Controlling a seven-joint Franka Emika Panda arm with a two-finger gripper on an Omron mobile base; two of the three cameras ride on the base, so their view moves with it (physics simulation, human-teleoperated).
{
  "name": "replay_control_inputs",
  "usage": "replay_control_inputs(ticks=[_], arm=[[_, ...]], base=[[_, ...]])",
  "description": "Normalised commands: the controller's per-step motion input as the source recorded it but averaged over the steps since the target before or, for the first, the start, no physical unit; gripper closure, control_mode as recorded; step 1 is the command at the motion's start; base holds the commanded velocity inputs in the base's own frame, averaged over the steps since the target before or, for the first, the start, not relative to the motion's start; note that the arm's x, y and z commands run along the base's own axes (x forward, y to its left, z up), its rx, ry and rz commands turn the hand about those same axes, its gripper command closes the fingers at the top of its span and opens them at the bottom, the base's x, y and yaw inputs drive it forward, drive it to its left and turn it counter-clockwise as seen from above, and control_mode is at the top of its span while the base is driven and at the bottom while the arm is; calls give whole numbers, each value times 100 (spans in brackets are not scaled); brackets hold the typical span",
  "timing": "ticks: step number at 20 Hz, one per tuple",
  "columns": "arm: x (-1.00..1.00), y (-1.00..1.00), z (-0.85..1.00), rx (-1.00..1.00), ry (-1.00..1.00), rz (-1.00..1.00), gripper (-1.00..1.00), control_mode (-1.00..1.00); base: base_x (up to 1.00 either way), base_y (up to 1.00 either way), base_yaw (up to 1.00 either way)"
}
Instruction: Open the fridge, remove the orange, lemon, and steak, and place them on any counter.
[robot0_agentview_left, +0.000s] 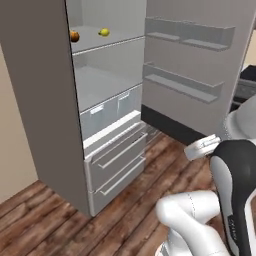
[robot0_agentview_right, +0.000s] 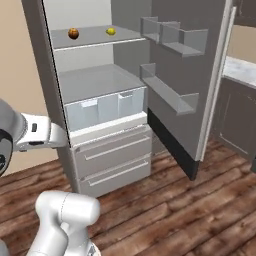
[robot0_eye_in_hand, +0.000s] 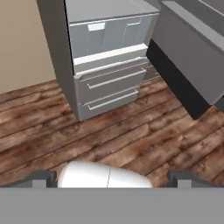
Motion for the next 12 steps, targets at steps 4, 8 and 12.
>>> replay_control_inputs(ticks=[4,8,12], arm=[[0,0,0,0,0,0,-100,100],[0,0,0,0,0,0,-100,100],[0,0,0,0,0,0,-100,100]], base=[[54,-42,20],[40,-6,28],[48,34,30]])
